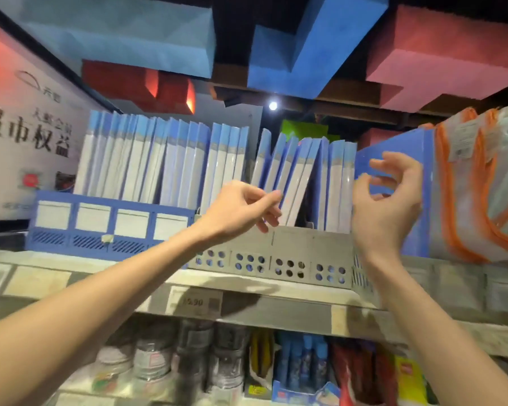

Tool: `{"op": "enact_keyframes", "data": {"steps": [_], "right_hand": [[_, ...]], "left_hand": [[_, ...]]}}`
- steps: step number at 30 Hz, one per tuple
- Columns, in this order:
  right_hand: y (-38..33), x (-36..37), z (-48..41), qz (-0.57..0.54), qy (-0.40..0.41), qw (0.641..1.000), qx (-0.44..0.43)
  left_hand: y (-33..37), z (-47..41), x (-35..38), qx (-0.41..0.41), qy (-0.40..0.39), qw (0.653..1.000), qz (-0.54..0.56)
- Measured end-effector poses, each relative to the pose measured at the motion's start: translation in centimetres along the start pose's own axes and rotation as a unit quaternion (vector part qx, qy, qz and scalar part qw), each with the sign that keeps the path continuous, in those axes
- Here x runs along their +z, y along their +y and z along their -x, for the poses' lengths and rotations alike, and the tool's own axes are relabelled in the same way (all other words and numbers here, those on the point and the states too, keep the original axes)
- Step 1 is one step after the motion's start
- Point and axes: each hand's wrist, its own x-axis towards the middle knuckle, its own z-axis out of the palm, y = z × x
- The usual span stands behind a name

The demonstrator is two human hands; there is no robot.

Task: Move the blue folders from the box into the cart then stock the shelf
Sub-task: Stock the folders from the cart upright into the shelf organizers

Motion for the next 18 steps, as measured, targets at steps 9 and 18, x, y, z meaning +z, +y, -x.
{"op": "enact_keyframes", "data": {"steps": [9,18], "right_hand": [[-13.2,13.1,17.4,-0.236,-0.288,0.905,0.204],[-28.8,18.2,33.6,-0.381,-0.452,0.775,0.225]], "left_hand": [[0.3,18.2,-15.2,-0.058,0.286,0.952,-0.089],[2.1,35.8,-29.0,-0.153,0.415,0.877,-0.189]]}}
